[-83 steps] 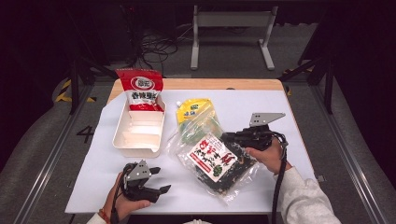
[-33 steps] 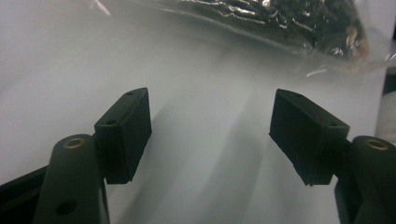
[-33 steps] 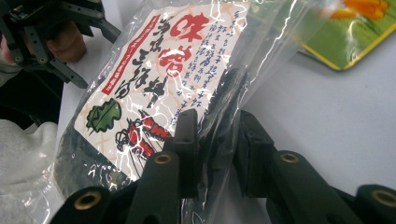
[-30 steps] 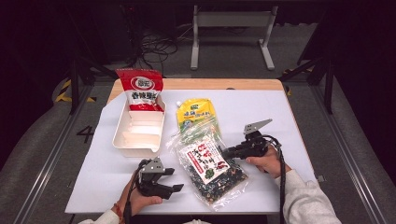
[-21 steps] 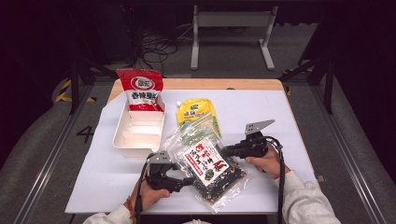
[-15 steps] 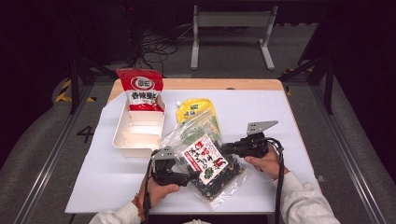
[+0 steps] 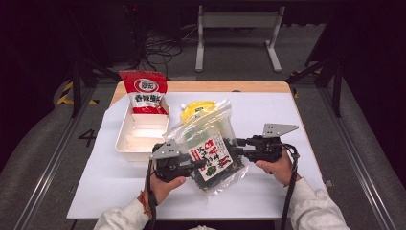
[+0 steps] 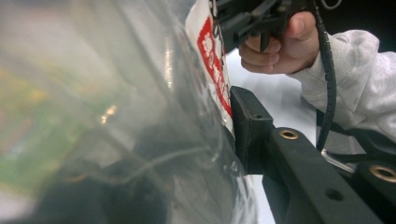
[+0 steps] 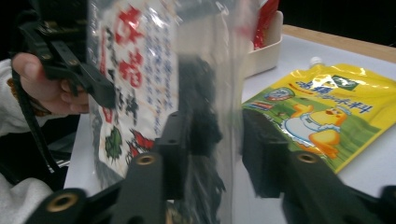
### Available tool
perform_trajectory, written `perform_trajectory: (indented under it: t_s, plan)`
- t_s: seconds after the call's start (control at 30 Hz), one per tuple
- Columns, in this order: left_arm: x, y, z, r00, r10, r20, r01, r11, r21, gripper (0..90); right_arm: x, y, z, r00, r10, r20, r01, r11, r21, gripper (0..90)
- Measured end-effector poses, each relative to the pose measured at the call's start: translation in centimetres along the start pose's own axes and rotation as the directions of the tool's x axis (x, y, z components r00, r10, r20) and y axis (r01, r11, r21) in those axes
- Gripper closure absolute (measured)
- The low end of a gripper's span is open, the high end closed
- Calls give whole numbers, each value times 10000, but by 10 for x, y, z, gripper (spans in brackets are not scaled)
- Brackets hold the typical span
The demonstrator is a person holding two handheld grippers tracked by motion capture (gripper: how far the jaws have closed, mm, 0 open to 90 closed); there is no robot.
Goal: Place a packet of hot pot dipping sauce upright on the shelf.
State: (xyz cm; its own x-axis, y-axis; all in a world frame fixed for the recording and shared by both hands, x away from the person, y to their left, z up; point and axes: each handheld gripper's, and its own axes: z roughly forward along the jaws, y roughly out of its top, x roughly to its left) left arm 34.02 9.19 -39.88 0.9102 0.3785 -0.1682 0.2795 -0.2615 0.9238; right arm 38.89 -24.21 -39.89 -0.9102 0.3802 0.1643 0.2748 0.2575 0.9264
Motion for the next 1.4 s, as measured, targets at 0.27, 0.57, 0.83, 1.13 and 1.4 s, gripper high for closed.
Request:
perform_trajectory:
  t_s: [0.27, 0.57, 0.83, 1.13, 1.4]
  plan:
    - [-3, 15, -14, 9920, 1171, -477, -1184, 9927, -249, 740, 3, -2, -10, 9989, 71, 467, -90, 9991, 405, 351]
    - [2, 24, -28, 9797, 1742, -995, -1772, 9840, -213, 740, 7, -16, -34, 9692, -521, 2407, 251, 9932, 1138, 216]
    - [7, 37, -48, 9634, 2214, -1514, -2290, 9728, -349, 739, 7, -37, -42, 9494, -658, 3070, 60, 9814, 1918, 122]
    - [31, 48, -94, 9238, 2731, -2684, -2881, 9574, -173, 739, 6, -45, -40, 9468, -436, 3189, -201, 9808, 1940, 135]
    - [56, 50, -127, 8929, 2541, -3716, -2867, 9574, -342, 739, 7, -49, -35, 9477, -351, 3171, -334, 9775, 2081, 141]
